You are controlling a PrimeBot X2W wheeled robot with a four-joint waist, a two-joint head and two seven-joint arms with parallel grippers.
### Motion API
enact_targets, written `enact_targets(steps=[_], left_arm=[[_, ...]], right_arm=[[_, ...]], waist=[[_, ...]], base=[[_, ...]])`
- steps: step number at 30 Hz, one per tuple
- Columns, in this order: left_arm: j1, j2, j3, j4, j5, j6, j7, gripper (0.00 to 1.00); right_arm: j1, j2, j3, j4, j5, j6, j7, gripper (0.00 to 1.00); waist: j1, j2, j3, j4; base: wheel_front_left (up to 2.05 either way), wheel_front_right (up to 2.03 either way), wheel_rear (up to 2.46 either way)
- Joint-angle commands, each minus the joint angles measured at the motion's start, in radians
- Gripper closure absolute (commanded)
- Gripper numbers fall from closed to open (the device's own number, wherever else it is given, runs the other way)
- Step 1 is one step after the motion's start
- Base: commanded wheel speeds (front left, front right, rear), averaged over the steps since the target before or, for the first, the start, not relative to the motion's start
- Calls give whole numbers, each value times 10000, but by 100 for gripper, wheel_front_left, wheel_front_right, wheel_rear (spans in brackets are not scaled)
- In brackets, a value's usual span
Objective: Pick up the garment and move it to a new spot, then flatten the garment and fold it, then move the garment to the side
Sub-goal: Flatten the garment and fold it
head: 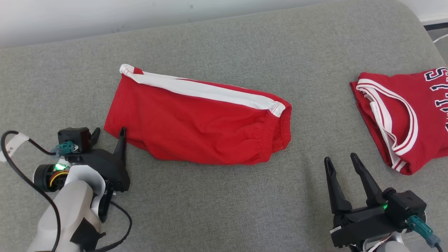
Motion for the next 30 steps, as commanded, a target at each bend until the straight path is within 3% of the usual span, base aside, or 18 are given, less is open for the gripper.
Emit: enact_targets(steps=[1,4,8,16,30], left_arm=[[-72,-77,-31,291,-145,-134,-56,37],[-186,-179,-50,600,-229,-321,-115,100],[-276,-235,-70,826,-251,-445,-251,100],[551,-416,199,339,-445,-98,-1370,100],[4102,-363,242,-4217,-334,1119,-1300,100]], right_arm=[[-62,3,28,8,86,-4,-61,0],[-127,-19,79,6,125,-4,-66,0],[-149,-45,62,17,160,-4,-75,0],[211,32,-215,9,171,-4,-82,0],[950,71,-754,-327,130,-4,86,0]], waist=[[-1,-1,21,15],[-1,-1,31,-2],[-1,-1,13,-12],[-1,-1,-245,155],[-1,-1,-763,880]], base=[[0,0,0],[0,0,0],[0,0,0],[0,0,0],[0,0,0]])
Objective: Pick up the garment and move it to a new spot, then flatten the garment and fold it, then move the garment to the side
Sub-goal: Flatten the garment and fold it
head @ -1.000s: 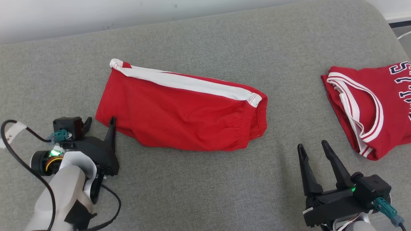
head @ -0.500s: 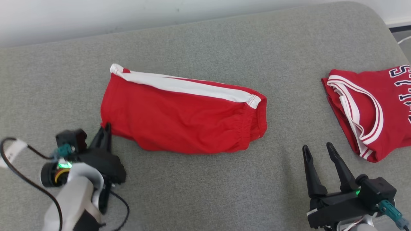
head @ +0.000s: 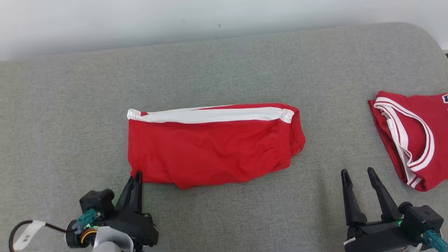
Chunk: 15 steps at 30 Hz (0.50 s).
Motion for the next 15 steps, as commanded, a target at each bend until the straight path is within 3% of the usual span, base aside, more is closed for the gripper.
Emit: enact_targets(steps=[1,3,4,5,6,15], left_arm=[[296,151,-1,-236,12,121,172,100],[486,224,-18,-607,-40,224,436,100],[548,259,-30,-740,-55,262,512,91],[587,287,-29,-849,-57,305,600,55],[639,323,-26,-928,-60,342,658,0],[911,727,438,-1914,513,1093,-50,0]], right_arm=[[131,19,-13,-48,-31,-4,49,0],[107,23,17,-88,-34,-4,109,0],[79,21,34,-99,-27,-4,134,0],[47,17,57,-108,-13,-4,136,0],[17,13,75,-115,6,-4,135,0],[-244,-43,113,-90,-33,-4,178,0]], waist=[[1,-1,-83,103],[1,-1,-88,112],[1,-1,-93,107],[1,-1,-100,102],[1,-1,-112,95],[1,-1,-357,105]], base=[[0,0,0],[0,0,0],[0,0,0],[0,0,0],[0,0,0],[0,0,0]])
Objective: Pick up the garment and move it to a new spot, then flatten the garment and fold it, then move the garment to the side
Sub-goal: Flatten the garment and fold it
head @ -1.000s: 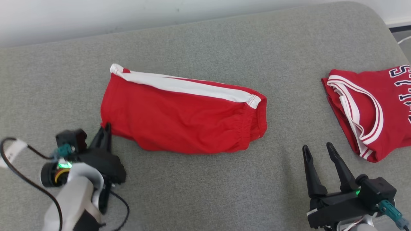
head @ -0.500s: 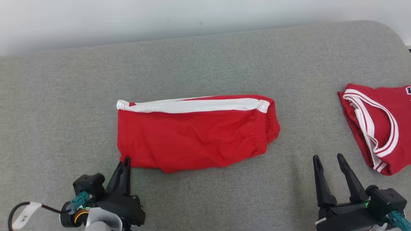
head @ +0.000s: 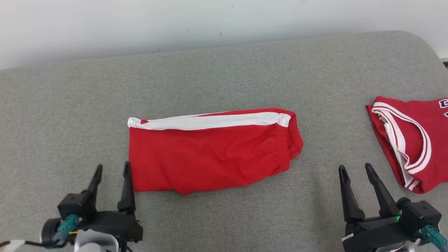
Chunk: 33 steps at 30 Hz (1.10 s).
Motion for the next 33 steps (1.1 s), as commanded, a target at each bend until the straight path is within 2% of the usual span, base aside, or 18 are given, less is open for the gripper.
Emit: enact_targets(steps=[1,11,20,25,33], left_arm=[[130,184,105,-252,264,155,-150,0],[698,669,88,-2267,1476,795,-348,0],[1827,1044,-7,-3545,1842,1333,130,0],[2120,1081,-76,-3753,1844,1458,340,0],[2061,1096,-142,-3724,1756,1420,409,0]], right_arm=[[-138,-44,18,-43,-70,-4,7,0],[-130,-230,66,26,-255,-4,196,0],[228,-266,12,-68,-411,-4,417,0],[337,-281,-22,-180,-482,-4,506,0],[344,-320,-103,-300,-527,-4,651,0]], waist=[[1,0,-72,84],[1,0,-518,429],[1,0,-930,543],[1,0,-981,543],[1,0,-974,611]], base=[[0,0,0],[0,0,0],[0,0,0],[0,0,0],[0,0,0]])
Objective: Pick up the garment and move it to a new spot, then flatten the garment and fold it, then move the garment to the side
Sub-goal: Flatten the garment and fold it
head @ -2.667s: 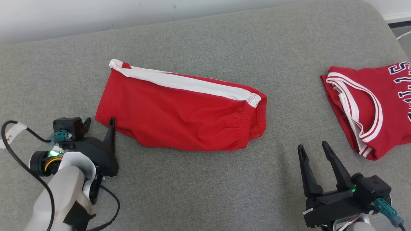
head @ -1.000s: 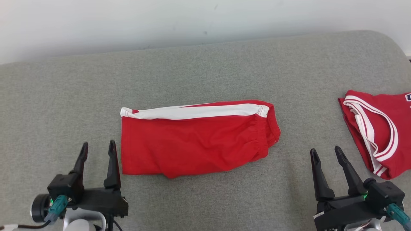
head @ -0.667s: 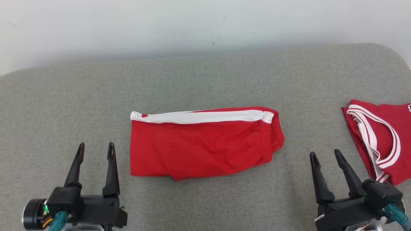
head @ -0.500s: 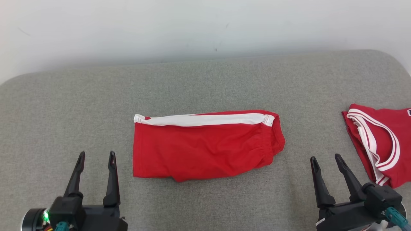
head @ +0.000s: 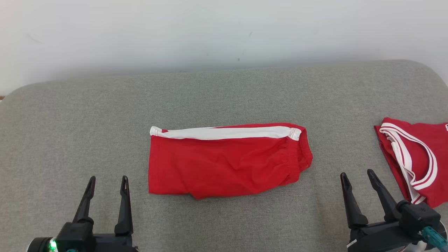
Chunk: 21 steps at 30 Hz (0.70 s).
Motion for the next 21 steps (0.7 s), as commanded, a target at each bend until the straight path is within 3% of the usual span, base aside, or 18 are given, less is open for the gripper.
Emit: enact_targets(steps=[1,9,21], left_arm=[[3,53,-34,22,16,-48,11,0],[-269,-51,-217,21,106,-117,-97,0],[-833,-367,-664,212,162,-324,-229,0]], right_arm=[[40,-69,-51,-40,-41,-4,45,0],[-643,-335,-157,367,168,-4,155,0],[-2563,-582,1129,3233,1156,-4,-70,0]], waist=[[0,0,18,48],[0,0,159,432],[0,0,820,1024]], base=[[0,0,0],[0,0,0],[0,0,0]])
